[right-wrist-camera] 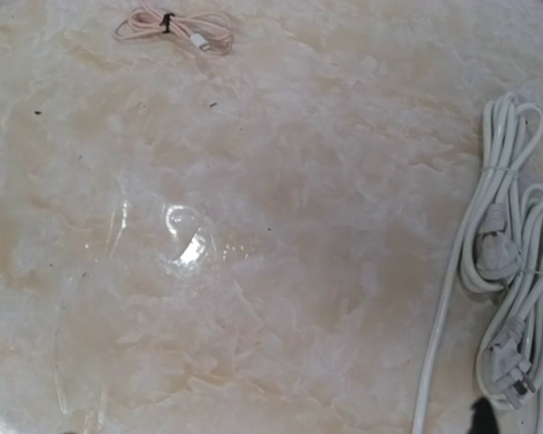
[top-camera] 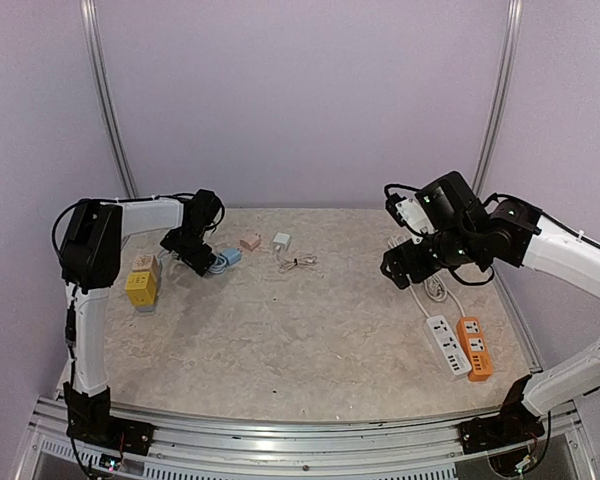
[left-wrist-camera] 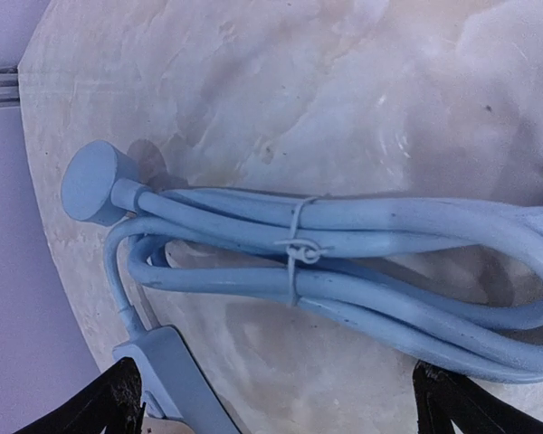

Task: Insert the plug
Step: Move the socket to the corner of the board, then move the socket to the center of the board.

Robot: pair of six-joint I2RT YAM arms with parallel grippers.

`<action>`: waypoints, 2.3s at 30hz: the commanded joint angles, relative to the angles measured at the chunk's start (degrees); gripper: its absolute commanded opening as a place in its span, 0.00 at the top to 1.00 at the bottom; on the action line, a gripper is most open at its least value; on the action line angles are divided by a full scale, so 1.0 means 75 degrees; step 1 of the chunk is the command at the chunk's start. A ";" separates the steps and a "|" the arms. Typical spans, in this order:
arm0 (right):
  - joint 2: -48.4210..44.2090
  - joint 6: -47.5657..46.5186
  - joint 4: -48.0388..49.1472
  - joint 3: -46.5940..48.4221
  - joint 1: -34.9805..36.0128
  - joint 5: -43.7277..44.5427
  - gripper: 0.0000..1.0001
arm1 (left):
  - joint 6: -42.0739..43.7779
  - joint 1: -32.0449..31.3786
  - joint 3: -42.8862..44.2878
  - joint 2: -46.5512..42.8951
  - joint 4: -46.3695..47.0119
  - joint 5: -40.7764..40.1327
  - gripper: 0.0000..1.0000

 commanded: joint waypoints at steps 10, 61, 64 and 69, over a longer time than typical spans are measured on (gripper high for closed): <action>-0.0192 0.0275 -0.0267 -0.0195 -0.0114 0.0066 0.11 | -0.1086 0.0592 0.2414 0.1463 -0.0372 -0.0463 0.01; 0.1722 0.0832 0.1297 -0.2917 -0.2552 -0.1492 0.11 | -0.4739 0.0343 0.4211 0.0023 -0.0378 0.1222 0.01; 0.1786 0.0829 0.1294 -0.3054 -0.2782 -0.1392 0.11 | -0.4817 -0.0078 0.3691 -0.0396 -0.0223 0.1194 0.01; 0.1741 0.0927 0.1410 -0.3251 -0.3006 -0.1217 0.10 | -0.4998 -0.0752 0.2223 -0.1494 0.0444 0.1259 0.01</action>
